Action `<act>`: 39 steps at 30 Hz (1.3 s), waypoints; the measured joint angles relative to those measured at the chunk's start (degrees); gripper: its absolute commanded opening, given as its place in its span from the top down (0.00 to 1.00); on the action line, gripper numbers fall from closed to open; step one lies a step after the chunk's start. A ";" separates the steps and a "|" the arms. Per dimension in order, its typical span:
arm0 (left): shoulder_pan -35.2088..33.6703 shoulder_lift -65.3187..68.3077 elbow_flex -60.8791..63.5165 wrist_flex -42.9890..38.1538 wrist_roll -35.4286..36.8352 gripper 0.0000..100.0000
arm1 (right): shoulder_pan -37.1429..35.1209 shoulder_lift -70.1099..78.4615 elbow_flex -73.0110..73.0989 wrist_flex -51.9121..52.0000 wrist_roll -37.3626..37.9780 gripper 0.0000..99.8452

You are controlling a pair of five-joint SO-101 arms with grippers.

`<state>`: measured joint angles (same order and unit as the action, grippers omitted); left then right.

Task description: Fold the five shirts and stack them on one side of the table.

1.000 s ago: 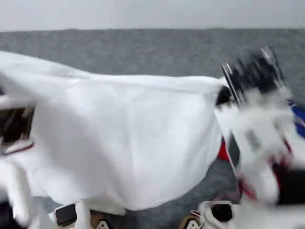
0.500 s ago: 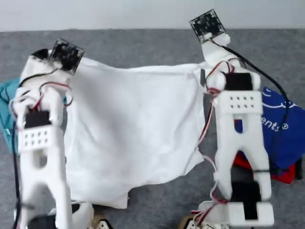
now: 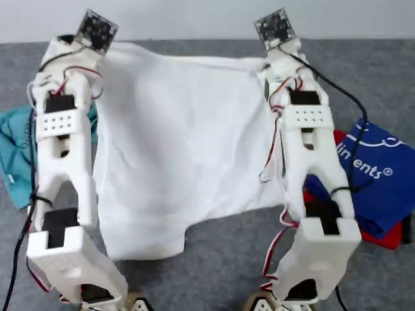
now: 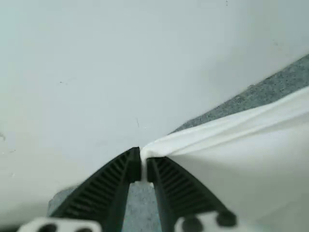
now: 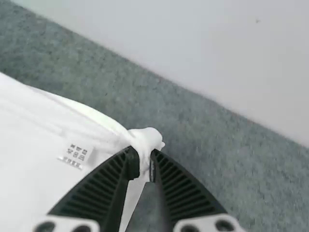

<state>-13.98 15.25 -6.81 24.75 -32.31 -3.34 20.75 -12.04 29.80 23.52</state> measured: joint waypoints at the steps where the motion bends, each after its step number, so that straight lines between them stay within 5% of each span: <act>1: 0.09 0.35 -1.41 1.67 -0.18 0.99 | 0.00 1.93 -2.02 -0.09 0.00 0.99; 9: 0.00 0.53 -4.22 16.79 -2.20 0.99 | 0.00 11.08 -12.48 3.87 0.00 0.99; 28: 0.97 -9.32 -4.31 72.26 -13.71 0.99 | 0.18 6.24 -13.63 51.52 5.54 0.99; 39: 3.25 -28.92 24.88 74.11 -16.62 0.99 | 2.55 5.89 -13.63 70.42 8.88 0.99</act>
<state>-10.73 -13.67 18.07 98.86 -48.92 -0.79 26.64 -25.67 100.22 32.40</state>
